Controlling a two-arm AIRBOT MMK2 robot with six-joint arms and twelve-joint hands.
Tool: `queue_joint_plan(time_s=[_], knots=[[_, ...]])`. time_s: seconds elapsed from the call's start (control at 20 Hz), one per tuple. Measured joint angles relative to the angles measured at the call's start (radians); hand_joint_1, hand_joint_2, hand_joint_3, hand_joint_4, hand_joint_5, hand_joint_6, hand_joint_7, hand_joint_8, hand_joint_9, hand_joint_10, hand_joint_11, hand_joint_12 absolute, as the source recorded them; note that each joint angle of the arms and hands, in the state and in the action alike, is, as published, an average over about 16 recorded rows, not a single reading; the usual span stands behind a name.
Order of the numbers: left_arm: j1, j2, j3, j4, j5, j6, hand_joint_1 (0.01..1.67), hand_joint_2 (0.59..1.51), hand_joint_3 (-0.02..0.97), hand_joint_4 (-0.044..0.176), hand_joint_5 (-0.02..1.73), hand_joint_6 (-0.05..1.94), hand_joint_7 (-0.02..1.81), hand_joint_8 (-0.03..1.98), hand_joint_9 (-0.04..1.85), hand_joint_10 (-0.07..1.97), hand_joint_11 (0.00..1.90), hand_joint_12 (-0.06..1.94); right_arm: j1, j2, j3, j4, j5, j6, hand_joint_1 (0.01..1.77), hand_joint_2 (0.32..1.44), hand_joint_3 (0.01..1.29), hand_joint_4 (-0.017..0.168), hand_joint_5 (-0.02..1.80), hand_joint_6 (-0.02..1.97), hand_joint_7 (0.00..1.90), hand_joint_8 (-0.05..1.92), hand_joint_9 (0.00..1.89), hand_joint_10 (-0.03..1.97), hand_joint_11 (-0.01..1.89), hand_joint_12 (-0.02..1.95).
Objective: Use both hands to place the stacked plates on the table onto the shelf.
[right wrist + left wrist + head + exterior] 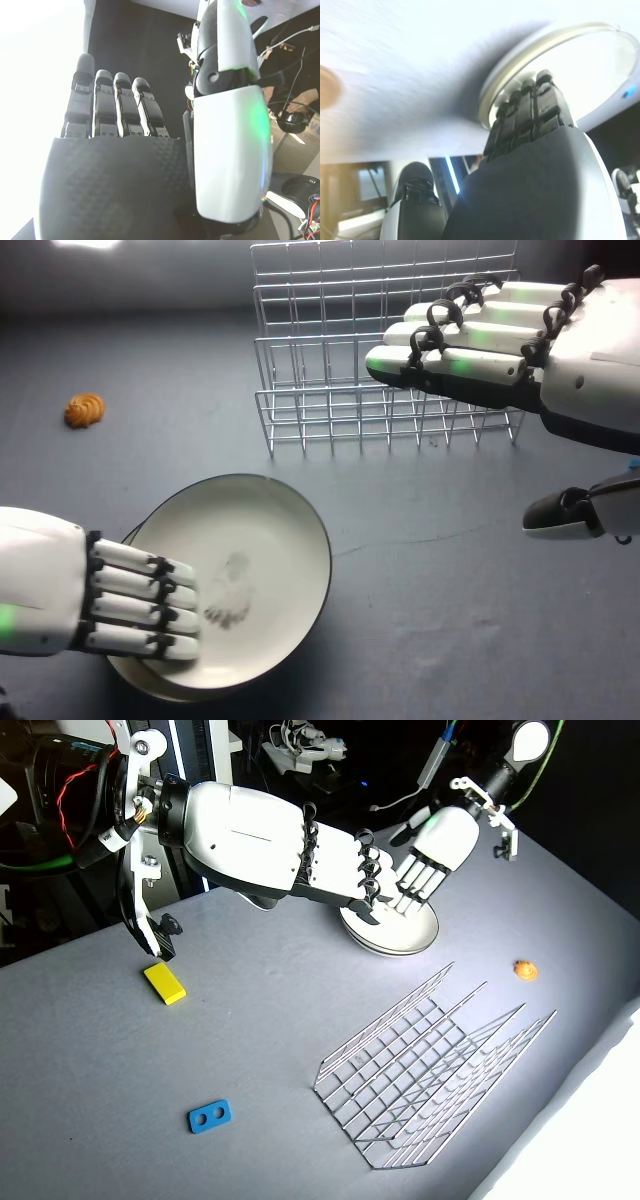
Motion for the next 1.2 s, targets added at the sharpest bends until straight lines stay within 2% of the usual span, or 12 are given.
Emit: queue_joint_plan(time_s=[0.25, 0.55, 0.85, 1.2], knots=[[0.003, -0.008, -0.051, -0.056, 0.042, -0.004, 0.02, 1.098, 0.018, -0.009, 0.03, -0.03, 0.01, -0.01, 0.01, 0.01, 0.01, -0.01, 0.0, -0.004, -0.001, 0.0, 0.0, -0.01, 1.21, 0.92, 0.02, -0.001, 0.04, 0.02, 0.02, 0.01, 0.02, 0.0, 0.02, 0.43], [-0.003, -0.021, -0.084, -0.127, 0.085, -0.007, 0.02, 1.097, 0.018, -0.007, 0.03, -0.02, 0.01, -0.01, 0.0, 0.0, 0.02, -0.01, -0.012, -0.053, 0.004, 0.024, 0.017, -0.109, 1.21, 0.92, 0.02, -0.001, 0.04, 0.02, 0.02, 0.01, 0.01, 0.01, 0.02, 0.39], [-0.01, -0.033, -0.095, -0.182, 0.11, -0.008, 0.02, 1.095, 0.018, -0.004, 0.04, -0.02, 0.01, -0.01, 0.0, 0.0, 0.02, -0.02, -0.047, -0.16, 0.042, 0.09, 0.052, -0.296, 1.21, 0.92, 0.02, -0.001, 0.04, 0.02, 0.02, 0.01, 0.01, 0.01, 0.02, 0.38], [-0.015, -0.039, -0.099, -0.214, 0.122, -0.008, 0.02, 1.093, 0.018, -0.003, 0.04, -0.01, 0.01, -0.01, 0.0, 0.0, 0.02, -0.02, -0.096, -0.319, 0.121, 0.165, 0.092, -0.504, 1.2, 0.92, 0.02, -0.001, 0.02, 0.02, 0.02, 0.01, 0.01, 0.01, 0.01, 0.5]])
